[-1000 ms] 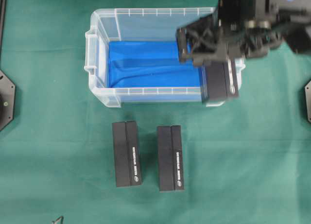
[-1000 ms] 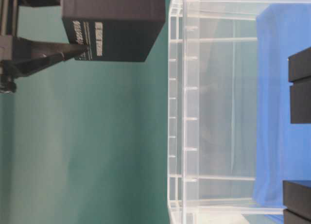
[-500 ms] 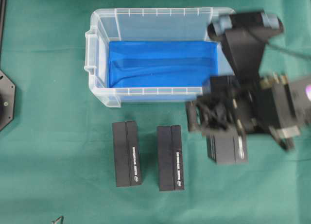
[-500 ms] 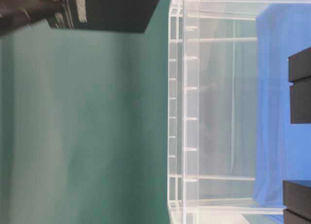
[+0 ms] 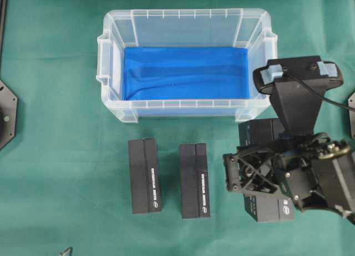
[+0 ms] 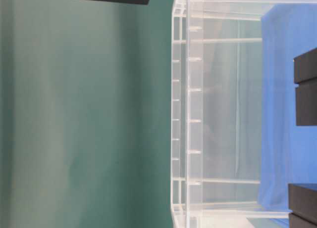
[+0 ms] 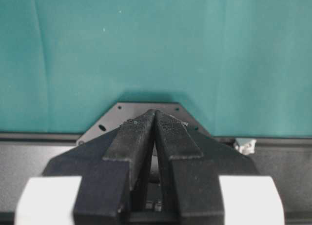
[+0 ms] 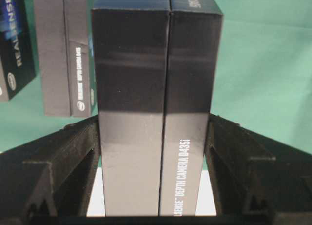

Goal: Take the box out of the case with the right arm.
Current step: 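Carry the box forward and lower it right of the middle box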

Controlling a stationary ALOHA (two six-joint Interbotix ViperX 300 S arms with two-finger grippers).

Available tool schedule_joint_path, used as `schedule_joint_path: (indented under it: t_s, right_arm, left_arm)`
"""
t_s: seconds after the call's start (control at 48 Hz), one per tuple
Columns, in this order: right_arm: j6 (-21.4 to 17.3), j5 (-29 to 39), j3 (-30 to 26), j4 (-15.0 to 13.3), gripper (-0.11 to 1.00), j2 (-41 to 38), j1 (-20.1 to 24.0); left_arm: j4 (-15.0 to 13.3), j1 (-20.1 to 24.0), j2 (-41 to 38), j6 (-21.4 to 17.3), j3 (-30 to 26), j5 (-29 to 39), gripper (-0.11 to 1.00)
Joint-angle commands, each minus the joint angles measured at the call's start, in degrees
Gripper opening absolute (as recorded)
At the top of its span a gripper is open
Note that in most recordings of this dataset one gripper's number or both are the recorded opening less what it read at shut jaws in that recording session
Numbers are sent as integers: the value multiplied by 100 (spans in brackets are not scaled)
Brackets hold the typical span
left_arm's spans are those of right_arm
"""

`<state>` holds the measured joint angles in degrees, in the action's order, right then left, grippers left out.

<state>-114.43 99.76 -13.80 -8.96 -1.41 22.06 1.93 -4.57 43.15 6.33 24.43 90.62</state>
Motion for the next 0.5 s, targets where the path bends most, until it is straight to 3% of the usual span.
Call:
schedule_joint_path:
  t_s: [0.0,0.188,0.479]
  right_arm:
    - [-18,26,-70,-35,64,97,18]
    - [-70,-167,281,-18,64,88,18]
    - [-316,-1371,1406,149,64,97,-53]
  left_arm:
    - [18,-9,-35,9,-79,-26,0]
    - [18,-9,-62,9,-88,-26,0]
    - [18,-9,-62,9,-88,-141,0]
